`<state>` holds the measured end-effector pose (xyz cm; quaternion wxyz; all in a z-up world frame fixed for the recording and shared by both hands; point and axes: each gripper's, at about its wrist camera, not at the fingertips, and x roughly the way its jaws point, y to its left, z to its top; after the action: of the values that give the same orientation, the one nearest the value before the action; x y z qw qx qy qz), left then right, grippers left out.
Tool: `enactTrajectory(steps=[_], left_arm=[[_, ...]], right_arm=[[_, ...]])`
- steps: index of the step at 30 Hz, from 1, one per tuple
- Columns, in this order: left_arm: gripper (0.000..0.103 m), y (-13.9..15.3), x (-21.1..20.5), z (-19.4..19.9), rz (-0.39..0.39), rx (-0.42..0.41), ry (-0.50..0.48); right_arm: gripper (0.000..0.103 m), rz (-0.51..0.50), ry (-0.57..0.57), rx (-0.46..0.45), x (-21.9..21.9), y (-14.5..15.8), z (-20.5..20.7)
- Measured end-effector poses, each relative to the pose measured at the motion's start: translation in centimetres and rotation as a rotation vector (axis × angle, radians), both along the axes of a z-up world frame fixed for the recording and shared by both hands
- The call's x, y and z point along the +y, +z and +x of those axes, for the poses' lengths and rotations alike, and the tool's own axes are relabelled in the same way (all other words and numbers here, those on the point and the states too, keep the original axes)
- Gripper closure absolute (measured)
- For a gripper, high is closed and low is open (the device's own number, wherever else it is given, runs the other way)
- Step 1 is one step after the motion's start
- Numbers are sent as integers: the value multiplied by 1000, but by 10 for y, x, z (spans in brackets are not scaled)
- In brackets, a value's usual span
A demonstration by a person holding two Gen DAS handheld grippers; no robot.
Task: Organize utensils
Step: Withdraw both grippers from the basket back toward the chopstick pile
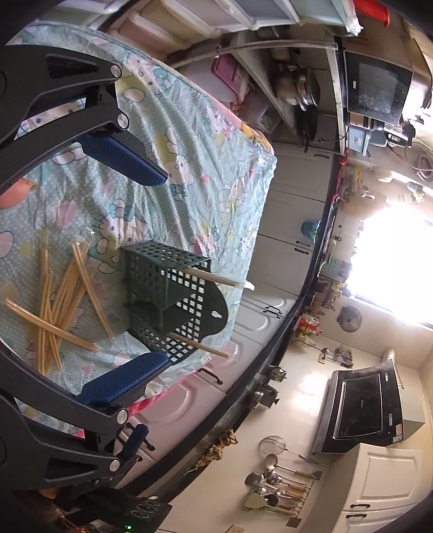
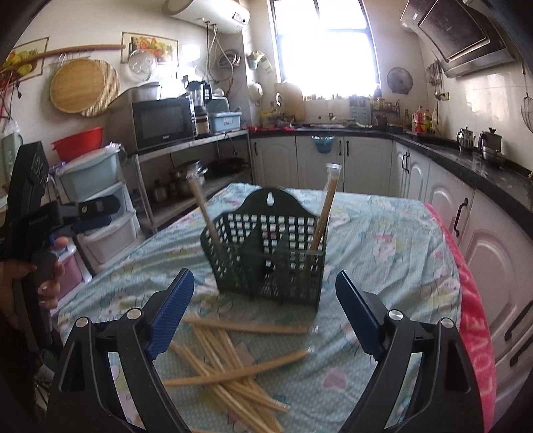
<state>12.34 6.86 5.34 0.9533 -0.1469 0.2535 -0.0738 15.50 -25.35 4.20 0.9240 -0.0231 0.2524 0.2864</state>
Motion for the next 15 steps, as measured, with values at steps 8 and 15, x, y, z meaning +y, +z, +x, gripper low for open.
enactTrajectory(steps=[8,15], left_arm=[[11,-18,-8,-5,16,32,-15],[11,-39,-16,-6,24,86,-40]], right_arm=[[17,-39,11,45,3,-15,-13],[16,-60,6,94,2,-32,-21]])
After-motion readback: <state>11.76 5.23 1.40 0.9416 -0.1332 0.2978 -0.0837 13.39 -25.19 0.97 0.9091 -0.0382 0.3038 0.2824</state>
